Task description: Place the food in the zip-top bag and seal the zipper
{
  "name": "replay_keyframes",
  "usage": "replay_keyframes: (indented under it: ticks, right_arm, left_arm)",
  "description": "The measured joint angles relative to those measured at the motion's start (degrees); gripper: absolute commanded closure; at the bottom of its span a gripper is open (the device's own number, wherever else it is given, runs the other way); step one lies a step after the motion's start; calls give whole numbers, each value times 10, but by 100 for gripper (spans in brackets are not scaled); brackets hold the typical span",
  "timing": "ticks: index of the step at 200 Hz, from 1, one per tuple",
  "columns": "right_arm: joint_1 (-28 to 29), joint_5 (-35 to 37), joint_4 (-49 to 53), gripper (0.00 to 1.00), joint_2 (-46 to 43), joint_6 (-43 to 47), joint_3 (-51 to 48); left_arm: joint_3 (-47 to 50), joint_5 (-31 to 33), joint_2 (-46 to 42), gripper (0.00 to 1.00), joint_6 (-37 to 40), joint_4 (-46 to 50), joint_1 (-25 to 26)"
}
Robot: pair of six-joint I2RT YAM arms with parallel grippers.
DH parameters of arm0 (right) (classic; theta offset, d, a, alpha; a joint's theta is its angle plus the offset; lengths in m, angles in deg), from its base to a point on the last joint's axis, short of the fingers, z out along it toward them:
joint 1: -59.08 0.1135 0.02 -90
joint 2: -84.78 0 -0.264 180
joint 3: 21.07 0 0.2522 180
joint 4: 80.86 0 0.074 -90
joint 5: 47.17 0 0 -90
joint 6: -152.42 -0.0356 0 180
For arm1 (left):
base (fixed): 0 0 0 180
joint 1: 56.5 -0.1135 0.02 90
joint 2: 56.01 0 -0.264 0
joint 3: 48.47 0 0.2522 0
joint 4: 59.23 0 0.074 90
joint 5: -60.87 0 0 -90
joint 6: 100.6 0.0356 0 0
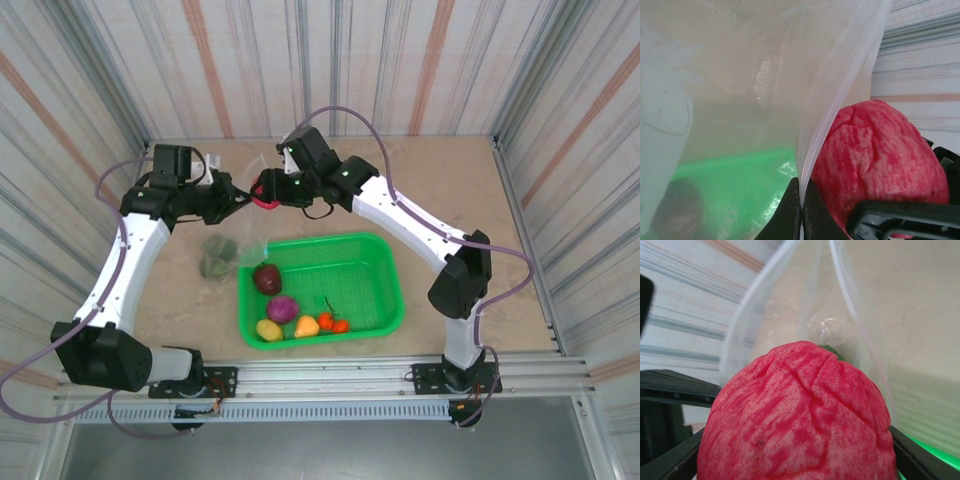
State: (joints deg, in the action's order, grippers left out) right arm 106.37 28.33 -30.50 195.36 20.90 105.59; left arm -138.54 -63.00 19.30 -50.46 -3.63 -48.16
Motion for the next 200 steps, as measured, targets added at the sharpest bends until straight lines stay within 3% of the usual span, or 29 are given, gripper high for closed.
replay_keyframes:
  ticks: [38,92,122,159,200]
  right_arm:
    - [10,58,79,29,21,31,17]
    - [40,257,287,26,130,90,244]
    - [45,335,341,26,139,107,273]
    - [48,320,328,27,139,138,274]
    - [78,243,283,29,139,178,281]
  left_arm:
    - [-1,-9,0,100,-4,-13,0]
    - [-18,-15,5,100,-5,-14,0]
    - [-29,-17,10,100,-5,-14,0]
    - [-31,-24,15,100,-9,-18,0]
    - [-31,-38,24,100,-20,-29,0]
